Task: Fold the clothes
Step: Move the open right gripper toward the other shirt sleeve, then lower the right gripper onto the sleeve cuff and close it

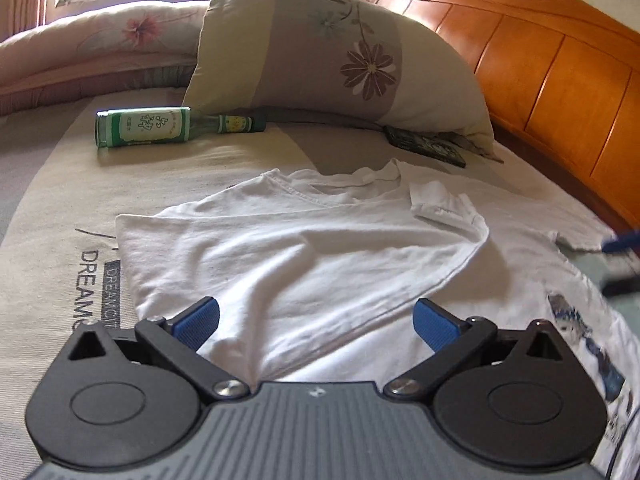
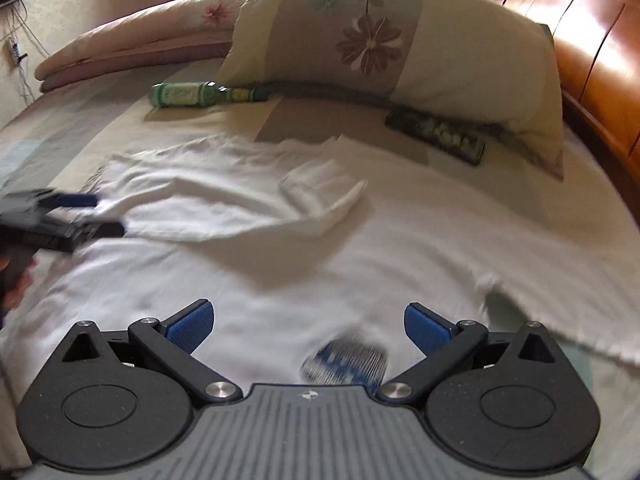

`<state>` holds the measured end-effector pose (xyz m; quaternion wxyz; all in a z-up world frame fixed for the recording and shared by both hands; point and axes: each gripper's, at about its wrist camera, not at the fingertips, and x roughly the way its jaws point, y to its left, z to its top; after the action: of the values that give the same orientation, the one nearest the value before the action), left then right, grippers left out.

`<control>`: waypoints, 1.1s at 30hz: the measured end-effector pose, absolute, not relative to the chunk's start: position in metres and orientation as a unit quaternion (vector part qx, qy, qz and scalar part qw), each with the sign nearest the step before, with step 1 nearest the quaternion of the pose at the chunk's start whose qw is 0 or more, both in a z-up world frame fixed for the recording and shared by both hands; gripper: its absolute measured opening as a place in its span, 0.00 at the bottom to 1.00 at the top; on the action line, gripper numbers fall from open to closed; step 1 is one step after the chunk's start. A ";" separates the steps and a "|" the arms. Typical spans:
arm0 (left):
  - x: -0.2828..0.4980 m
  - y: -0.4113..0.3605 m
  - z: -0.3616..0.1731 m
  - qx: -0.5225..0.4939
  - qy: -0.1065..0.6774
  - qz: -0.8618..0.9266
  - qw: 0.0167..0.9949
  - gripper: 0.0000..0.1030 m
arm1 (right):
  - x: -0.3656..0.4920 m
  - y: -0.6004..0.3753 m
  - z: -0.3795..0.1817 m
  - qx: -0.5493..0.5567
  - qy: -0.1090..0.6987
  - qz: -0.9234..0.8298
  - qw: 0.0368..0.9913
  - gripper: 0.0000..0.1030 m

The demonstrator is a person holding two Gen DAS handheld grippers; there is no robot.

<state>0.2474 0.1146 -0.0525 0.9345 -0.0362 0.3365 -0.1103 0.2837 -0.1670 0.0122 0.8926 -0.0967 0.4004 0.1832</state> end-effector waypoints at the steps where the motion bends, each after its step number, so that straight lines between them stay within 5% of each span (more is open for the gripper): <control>1: 0.243 0.115 -0.052 -0.031 0.328 -0.106 0.938 0.99 | 0.305 -0.160 0.010 -0.107 0.400 0.169 0.894 1.00; 9: 0.234 0.135 -0.039 -0.059 0.306 -0.115 0.943 0.99 | 0.430 -0.121 -0.038 -0.161 0.437 0.061 0.883 1.00; 23: 0.234 0.123 -0.044 -0.043 0.313 -0.117 0.941 0.99 | 0.391 -0.166 -0.043 -0.203 0.434 0.000 0.877 1.00; 30: 0.234 0.124 -0.042 -0.037 0.309 -0.107 0.944 0.99 | 0.411 -0.175 -0.023 -0.041 0.433 0.087 0.896 1.00; 33: 0.234 0.126 -0.041 -0.038 0.305 -0.104 0.946 0.99 | 0.418 -0.197 -0.031 0.106 0.467 0.119 0.870 0.91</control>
<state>0.2338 0.1256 -0.0405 0.9458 -0.0384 0.3053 -0.1036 0.4175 -0.1969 -0.0312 0.8697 0.1063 0.4669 0.1193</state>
